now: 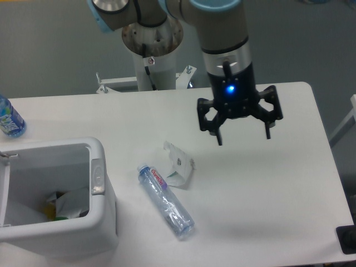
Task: Place the trash in the trash can
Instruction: 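Lower the open gripper over the crumpled clear plastic wrapper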
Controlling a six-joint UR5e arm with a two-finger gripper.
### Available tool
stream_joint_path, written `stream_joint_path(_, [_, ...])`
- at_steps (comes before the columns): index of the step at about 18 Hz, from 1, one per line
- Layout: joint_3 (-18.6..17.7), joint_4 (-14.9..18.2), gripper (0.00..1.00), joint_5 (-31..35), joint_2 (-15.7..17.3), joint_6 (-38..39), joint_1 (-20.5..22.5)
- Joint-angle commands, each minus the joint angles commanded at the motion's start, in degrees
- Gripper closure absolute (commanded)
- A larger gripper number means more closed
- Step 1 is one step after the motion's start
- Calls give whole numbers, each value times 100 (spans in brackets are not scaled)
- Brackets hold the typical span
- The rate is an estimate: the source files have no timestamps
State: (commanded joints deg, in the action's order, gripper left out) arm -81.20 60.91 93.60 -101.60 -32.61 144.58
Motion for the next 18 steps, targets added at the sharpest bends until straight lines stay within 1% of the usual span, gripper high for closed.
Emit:
stream_joint_path(3, [-176,-18,0,0,26,17,71])
stream_joint_path(5, [-316,-79,0,9,26,44,53])
stream_joint_path(7, [-378,-79,0,9,9,88,53])
stream_joint_path(9, [-518,-79,0,-26,9,140,53])
stream_joint_path(12, [-835,-166,0,-9,26,210,36])
stream_joint_path(14, [-1019,-237,0,-35,26,596,1])
stream_joint_path(16, [-1300,-237,0,-62,26,843,-192])
stream_joint_path(18, [-1617,-246,0,-35,18,853,-368])
